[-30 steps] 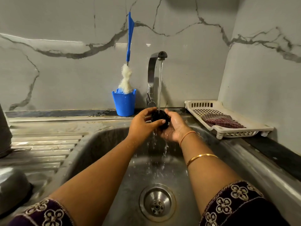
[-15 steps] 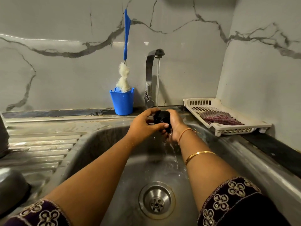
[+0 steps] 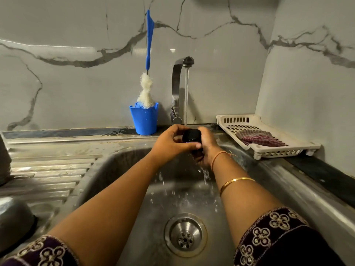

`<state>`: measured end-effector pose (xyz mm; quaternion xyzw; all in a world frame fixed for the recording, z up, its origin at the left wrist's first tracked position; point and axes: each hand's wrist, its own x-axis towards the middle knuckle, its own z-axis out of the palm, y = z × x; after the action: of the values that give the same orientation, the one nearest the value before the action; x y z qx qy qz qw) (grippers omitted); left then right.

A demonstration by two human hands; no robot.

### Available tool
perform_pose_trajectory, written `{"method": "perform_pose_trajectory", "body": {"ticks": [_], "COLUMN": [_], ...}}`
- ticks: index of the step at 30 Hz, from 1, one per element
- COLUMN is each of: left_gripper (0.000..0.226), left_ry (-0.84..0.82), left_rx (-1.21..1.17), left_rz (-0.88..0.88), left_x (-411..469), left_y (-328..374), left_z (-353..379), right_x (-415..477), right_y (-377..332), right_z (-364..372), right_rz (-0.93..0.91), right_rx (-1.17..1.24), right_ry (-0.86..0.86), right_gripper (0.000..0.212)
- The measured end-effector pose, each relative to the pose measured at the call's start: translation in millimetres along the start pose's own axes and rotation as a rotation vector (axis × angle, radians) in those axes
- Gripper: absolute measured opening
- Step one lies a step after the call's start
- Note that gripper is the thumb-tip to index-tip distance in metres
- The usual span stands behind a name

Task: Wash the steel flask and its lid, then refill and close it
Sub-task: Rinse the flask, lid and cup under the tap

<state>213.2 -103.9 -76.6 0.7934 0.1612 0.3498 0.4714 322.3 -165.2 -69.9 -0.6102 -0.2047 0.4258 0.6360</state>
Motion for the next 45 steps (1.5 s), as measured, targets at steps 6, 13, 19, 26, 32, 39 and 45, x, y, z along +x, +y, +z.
{"method": "perform_pose_trajectory", "body": {"ticks": [6,13,19,26,32,39,45], "left_gripper": [0.063,0.053,0.051,0.056,0.047,0.042,0.035], "left_ry": [0.147,0.204,0.255,0.267,0.244,0.199,0.172], "left_rx": [0.013,-0.071,-0.003,0.535,0.683,0.605,0.587], "left_rz": [0.073,0.053,0.112,0.196,0.189,0.09,-0.001], "left_x": [-1,0,0,-3,-4,1,0], "left_y": [0,-3,4,4,9,7,2], "left_z": [0,1,6,11,16,22,25], "right_x": [10,4,4,11,13,15,9], "right_y": [0,-3,-5,2,0,0,0], "right_z": [7,5,5,6,5,6,6], "right_rz": [-0.273,-0.244,-0.202,-0.183,-0.243,-0.186,-0.052], "right_rx": [0.118,0.317,0.39,0.11,-0.028,-0.11,-0.164], "right_ry": [0.039,-0.14,-0.165,-0.052,0.131,0.257,0.25], "right_gripper": [0.031,0.037,0.038,0.033,0.032,0.03,0.024]}}
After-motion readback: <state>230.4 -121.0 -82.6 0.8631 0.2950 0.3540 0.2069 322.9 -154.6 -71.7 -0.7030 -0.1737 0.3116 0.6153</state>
